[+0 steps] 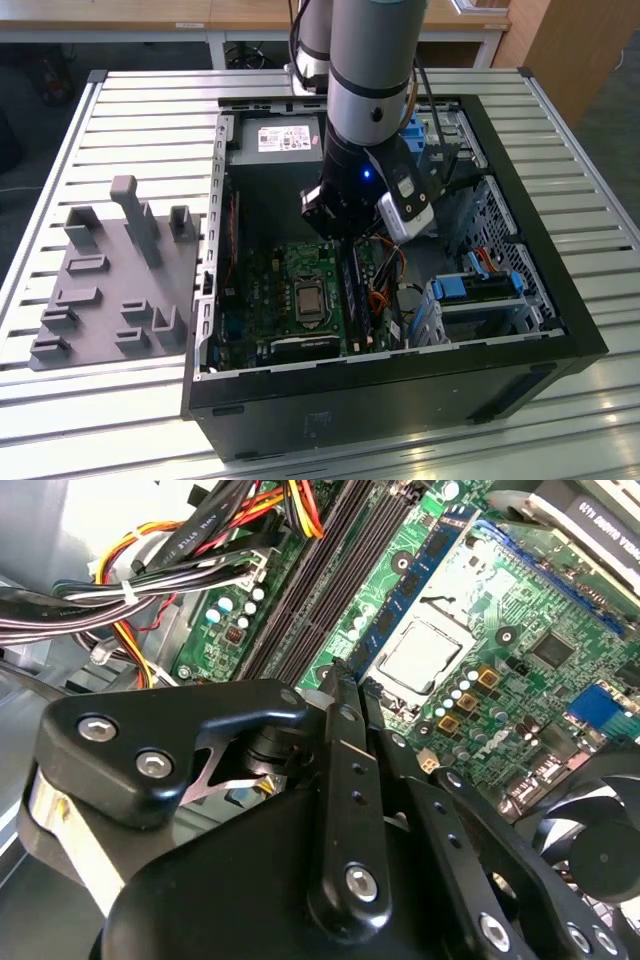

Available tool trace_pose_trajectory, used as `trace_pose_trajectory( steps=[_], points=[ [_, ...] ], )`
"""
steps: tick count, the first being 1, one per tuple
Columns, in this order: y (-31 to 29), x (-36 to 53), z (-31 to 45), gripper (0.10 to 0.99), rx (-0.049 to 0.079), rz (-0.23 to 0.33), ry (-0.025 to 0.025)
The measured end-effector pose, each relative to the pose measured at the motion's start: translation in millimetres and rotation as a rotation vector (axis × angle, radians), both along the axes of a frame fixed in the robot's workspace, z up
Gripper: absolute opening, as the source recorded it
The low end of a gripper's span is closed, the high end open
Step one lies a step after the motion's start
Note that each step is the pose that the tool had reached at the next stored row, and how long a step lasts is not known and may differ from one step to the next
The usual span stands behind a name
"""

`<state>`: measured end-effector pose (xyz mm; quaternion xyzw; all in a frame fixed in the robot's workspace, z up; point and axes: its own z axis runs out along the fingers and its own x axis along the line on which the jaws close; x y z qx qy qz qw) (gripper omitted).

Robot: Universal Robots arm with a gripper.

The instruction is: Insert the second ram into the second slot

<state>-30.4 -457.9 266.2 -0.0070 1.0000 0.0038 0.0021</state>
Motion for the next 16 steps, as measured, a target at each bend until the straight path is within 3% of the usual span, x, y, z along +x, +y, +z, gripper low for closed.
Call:
trace_pose_trajectory(
  steps=[16],
  points=[
    [-0.1, 0.0, -1.7, 0.137, 0.0, -0.007, 0.0001]
  ],
)
